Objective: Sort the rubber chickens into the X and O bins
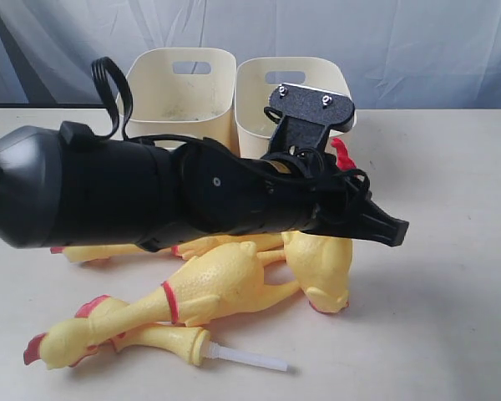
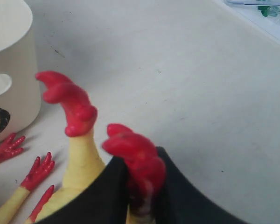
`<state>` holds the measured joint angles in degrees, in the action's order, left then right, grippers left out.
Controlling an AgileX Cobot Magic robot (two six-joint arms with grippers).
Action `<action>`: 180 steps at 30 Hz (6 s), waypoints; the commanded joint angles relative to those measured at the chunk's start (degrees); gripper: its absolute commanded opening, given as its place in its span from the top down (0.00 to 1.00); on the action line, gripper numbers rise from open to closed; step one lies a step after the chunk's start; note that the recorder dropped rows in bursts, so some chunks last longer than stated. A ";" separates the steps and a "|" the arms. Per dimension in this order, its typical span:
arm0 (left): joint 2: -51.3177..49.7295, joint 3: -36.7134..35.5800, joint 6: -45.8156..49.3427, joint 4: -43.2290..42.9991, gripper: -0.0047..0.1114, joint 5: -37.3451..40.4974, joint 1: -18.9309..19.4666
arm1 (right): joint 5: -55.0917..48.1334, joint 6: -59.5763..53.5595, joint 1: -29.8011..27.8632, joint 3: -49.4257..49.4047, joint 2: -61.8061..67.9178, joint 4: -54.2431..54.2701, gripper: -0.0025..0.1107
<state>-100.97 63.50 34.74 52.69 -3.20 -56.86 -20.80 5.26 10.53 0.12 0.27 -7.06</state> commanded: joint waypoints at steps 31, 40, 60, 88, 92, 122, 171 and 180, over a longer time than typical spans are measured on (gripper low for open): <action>14.32 0.60 0.03 -22.32 0.96 -3.40 0.33 | 0.20 -0.12 0.05 -0.12 -0.27 0.07 0.93; 14.44 0.60 0.27 -22.51 0.96 -6.83 7.58 | 0.20 -0.12 0.05 -0.12 -0.27 0.07 0.93; 17.01 0.60 0.37 -29.04 0.96 -14.80 23.96 | 0.20 -0.12 0.05 -0.12 -0.27 0.07 0.93; 0.64 0.60 -0.13 -35.06 0.96 -20.40 30.79 | 0.20 -0.12 0.05 -0.12 -0.27 0.07 0.93; -0.46 0.60 -0.13 -31.05 0.96 -19.59 31.90 | 0.20 -0.12 0.05 -0.12 -0.27 0.07 0.93; 4.81 0.60 -0.13 -27.63 0.38 -15.22 32.76 | 0.20 -0.12 0.05 -0.12 -0.27 0.07 0.93; 46.09 -24.18 0.09 -29.26 0.96 50.61 32.65 | 0.20 -0.12 0.05 -0.12 -0.27 0.07 0.93; 59.65 -33.26 0.31 -28.31 0.96 40.47 32.65 | 0.20 -0.12 0.05 -0.12 -0.27 0.07 0.93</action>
<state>-43.83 32.00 34.84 23.71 39.90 -24.20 -20.80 5.26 10.53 0.12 0.27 -7.06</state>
